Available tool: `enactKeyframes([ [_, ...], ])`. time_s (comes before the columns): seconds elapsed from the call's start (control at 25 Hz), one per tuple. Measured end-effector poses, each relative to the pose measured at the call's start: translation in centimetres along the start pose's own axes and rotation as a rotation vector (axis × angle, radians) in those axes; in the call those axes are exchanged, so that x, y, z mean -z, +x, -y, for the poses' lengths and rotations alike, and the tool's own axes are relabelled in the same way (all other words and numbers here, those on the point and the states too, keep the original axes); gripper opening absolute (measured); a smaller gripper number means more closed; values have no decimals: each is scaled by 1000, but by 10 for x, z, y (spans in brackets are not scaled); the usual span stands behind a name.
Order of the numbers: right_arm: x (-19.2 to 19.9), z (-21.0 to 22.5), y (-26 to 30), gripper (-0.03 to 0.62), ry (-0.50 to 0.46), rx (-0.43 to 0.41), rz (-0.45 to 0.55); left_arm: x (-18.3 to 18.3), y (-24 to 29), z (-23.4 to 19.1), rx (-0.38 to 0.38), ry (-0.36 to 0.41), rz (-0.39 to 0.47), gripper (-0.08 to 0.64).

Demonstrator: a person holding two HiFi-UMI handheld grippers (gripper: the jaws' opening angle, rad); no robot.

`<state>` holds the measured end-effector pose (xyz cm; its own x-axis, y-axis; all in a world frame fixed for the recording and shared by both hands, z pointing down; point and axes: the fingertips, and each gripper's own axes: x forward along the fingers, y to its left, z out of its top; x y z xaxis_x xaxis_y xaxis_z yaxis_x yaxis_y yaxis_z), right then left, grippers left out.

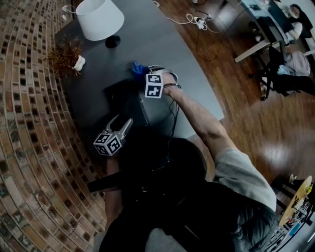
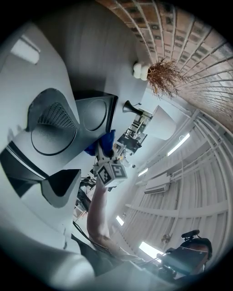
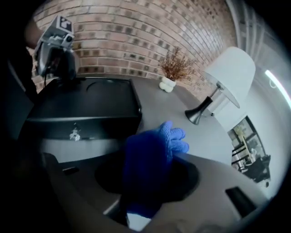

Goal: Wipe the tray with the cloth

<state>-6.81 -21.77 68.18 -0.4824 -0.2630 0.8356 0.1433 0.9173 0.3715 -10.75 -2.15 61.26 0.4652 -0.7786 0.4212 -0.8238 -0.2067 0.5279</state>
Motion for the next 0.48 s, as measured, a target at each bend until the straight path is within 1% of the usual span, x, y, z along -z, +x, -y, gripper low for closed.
enactKeyframes([
  [0.04,-8,-2,8,174,-6,-19,13,0,0,0,-1,-1,2,276],
  [0.16,-23,-31,25,174,-129,-91,30,1,0,0,-2,1,0,276],
  [0.28,-18,-51,18,172,-158,-136,59,1,2,1,2,12,-5,276],
  [0.32,-17,-60,13,172,-187,-157,72,1,2,0,2,14,-5,276],
  [0.48,-10,-109,-12,172,-384,-260,119,0,0,-2,3,12,2,276],
])
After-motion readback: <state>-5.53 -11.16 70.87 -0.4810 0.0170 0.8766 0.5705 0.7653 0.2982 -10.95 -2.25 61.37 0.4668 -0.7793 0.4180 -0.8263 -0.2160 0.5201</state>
